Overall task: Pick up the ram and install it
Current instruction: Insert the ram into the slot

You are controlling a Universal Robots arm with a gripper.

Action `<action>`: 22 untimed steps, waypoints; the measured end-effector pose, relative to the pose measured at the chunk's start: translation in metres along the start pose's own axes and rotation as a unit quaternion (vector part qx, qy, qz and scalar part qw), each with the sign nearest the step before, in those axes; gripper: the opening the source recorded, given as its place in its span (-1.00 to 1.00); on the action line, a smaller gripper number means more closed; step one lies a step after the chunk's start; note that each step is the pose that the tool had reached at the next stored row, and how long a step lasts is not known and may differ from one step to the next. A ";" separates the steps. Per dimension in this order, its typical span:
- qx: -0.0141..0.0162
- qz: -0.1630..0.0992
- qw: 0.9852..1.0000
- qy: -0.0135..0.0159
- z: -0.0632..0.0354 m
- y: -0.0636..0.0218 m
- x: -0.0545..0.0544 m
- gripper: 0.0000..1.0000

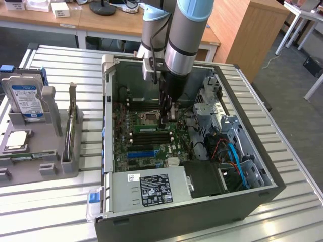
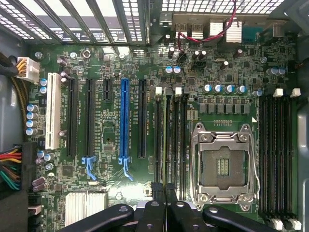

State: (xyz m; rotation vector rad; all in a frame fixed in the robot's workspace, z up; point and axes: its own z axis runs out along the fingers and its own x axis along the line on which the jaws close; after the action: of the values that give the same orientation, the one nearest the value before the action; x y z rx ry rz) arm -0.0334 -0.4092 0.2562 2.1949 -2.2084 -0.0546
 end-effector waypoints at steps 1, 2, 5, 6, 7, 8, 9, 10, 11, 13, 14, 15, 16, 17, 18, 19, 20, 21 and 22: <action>0.000 0.000 1.000 0.000 0.0002 0.0000 0.000 -0.76; 0.000 0.000 1.000 0.000 0.0002 0.0000 0.001 -0.76; 0.000 0.000 1.000 0.000 0.0003 0.0000 0.002 -0.76; 0.000 0.000 1.000 0.000 0.0004 0.0000 0.002 -0.76; 0.000 0.000 1.000 0.000 0.0006 -0.0001 0.002 -0.76; 0.000 0.000 1.000 0.000 0.0012 -0.0001 0.002 -0.76; 0.000 0.000 1.000 0.000 0.0021 -0.0001 0.002 -0.76; 0.000 0.000 1.000 0.000 0.0030 -0.0002 0.002 -0.76; 0.000 0.000 1.000 0.000 0.0039 -0.0002 0.002 -0.76; 0.000 0.000 1.000 0.000 0.0056 -0.0003 0.002 -0.76; 0.000 0.000 1.000 0.000 0.0063 -0.0003 0.002 -0.76; 0.000 0.000 1.000 0.000 0.0070 -0.0004 0.002 -0.76; 0.000 0.000 1.000 0.000 0.0075 -0.0004 0.002 -0.76; 0.000 0.000 1.000 0.000 0.0077 -0.0004 0.002 -0.76; 0.000 0.000 1.000 0.000 0.0077 -0.0004 0.002 -0.76; 0.000 0.000 1.000 0.000 0.0077 -0.0004 0.002 -0.76; 0.000 0.000 1.000 0.000 0.0077 -0.0004 0.002 -0.76; 0.000 0.000 1.000 0.000 0.0079 -0.0004 0.002 -0.76; 0.000 0.000 1.000 0.000 0.0085 -0.0004 0.002 -0.76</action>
State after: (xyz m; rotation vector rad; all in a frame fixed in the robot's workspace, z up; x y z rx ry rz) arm -0.0334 -0.4115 0.2478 2.1953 -2.2087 -0.0550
